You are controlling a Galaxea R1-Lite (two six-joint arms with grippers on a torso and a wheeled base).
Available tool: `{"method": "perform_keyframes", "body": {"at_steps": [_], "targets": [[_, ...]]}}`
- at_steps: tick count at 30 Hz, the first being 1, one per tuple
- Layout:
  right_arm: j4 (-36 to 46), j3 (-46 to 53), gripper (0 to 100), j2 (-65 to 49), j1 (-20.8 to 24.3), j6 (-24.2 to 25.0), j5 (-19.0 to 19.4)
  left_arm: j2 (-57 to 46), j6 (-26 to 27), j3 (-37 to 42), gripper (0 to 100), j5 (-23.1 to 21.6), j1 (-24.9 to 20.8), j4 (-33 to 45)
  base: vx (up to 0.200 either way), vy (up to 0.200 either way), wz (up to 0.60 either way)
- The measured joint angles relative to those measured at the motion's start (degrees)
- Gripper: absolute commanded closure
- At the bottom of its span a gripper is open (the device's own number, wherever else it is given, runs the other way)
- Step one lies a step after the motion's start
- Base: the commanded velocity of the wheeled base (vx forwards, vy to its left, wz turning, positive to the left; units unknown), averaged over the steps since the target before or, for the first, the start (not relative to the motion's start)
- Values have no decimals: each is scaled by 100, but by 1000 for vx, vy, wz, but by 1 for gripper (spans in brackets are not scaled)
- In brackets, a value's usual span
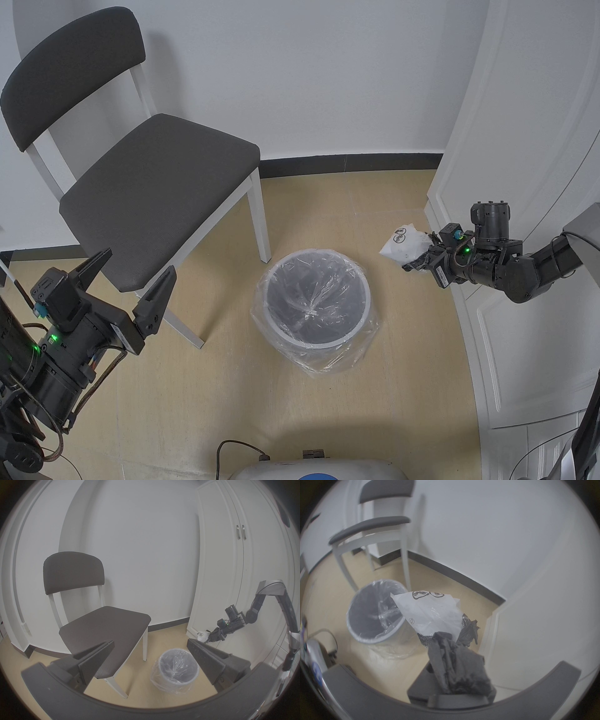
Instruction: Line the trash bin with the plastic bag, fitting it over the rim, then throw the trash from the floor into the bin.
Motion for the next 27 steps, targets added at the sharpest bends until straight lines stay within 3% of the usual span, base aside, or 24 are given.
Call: {"method": "perform_keyframes", "body": {"at_steps": [18,27], "targets": [[66,28,100,-664,745,-4524,546,-22,-13,-2,0,-13,11,2,0,0,0],[98,-571,100,-427,1073,-7294,606,-34,-30,30,0,-216,35,7,0,0,0]]}}
